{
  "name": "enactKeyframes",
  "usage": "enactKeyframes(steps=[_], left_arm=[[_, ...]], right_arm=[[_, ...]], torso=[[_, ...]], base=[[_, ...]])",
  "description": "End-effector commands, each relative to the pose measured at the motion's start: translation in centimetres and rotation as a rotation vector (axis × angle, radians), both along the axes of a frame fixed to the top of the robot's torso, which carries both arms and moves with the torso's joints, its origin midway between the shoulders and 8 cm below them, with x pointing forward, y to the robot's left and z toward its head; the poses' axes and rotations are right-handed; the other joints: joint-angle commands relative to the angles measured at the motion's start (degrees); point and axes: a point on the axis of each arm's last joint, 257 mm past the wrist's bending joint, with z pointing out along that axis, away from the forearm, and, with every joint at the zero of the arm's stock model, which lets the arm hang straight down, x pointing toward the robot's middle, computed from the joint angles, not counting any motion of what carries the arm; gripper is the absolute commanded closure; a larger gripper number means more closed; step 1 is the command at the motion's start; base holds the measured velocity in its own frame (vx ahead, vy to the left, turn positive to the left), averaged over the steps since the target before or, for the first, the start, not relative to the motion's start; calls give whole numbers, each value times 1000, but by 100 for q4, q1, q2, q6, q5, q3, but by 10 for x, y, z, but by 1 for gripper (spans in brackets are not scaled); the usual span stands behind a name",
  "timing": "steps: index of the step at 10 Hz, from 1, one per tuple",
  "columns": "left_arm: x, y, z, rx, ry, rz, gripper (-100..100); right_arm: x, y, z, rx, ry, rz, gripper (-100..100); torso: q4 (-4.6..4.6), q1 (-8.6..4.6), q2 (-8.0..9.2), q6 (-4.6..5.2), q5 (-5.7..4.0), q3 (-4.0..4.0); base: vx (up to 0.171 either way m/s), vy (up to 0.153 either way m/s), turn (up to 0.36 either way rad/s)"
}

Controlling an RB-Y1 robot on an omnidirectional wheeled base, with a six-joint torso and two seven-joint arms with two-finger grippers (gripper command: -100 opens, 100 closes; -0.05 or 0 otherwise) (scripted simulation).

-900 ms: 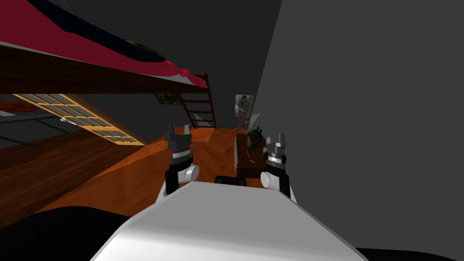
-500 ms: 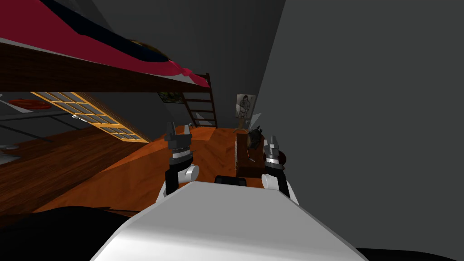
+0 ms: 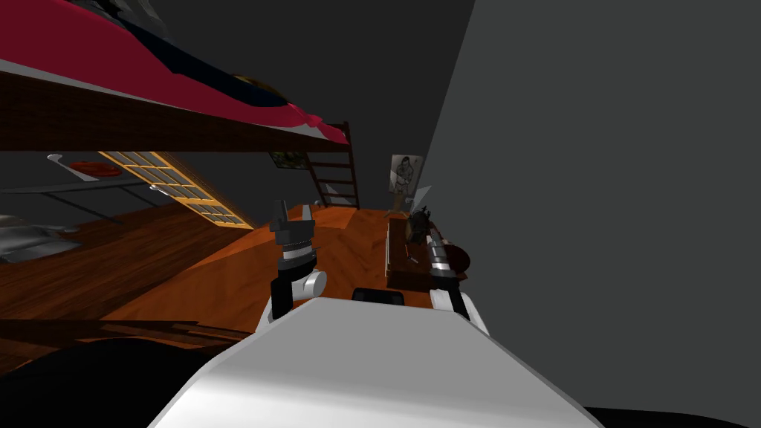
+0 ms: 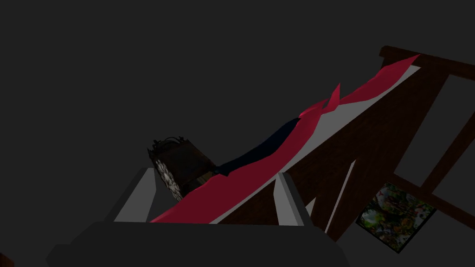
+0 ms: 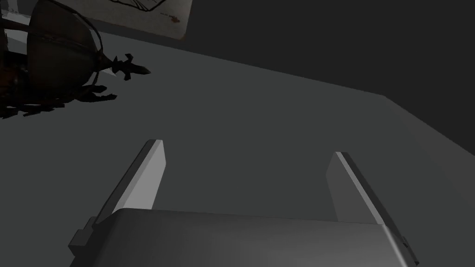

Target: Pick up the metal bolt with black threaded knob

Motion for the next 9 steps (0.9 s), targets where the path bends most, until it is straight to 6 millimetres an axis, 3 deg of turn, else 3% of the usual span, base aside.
enactKeyframes(steps=[1,2,3,4,5,6,7,8,9], left_arm=[[0,0,0,0,0,0,0],[0,0,0,0,0,0,0],[0,0,0,0,0,0,0],[0,0,0,0,0,0,0],[0,0,0,0,0,0,0],[0,0,0,0,0,0,0],[0,0,0,0,0,0,0],[0,0,0,0,0,0,0],[0,0,0,0,0,0,0]], right_arm=[[5,1,-9,-48,26,2,-100],[10,1,-29,-112,71,7,-100],[10,2,-29,-119,71,7,-100],[13,0,-50,-184,116,11,-100],[13,1,-50,-193,117,11,-100],[16,-2,-71,-261,161,15,-100],[16,-2,-73,-271,164,15,-100],[19,-6,-95,-338,211,18,-100],[19,-5,-96,-351,212,19,-100]], torso=[[0,0,0,0,0,0],[0,2,-4,0,0,-2],[0,4,-4,-1,1,-2],[-1,8,-9,0,2,-4],[-2,9,-9,-1,2,-5],[-1,10,-11,1,2,-6],[-2,9,-11,-1,2,-6],[-1,10,-11,1,3,-6],[-2,11,-11,-1,2,-6]], base=[[-40,-38,43],[-40,-29,85],[-27,-19,57],[-27,-18,106],[-25,-17,46],[-29,-17,121],[-25,-15,56],[-28,-12,110],[-23,-13,53]])
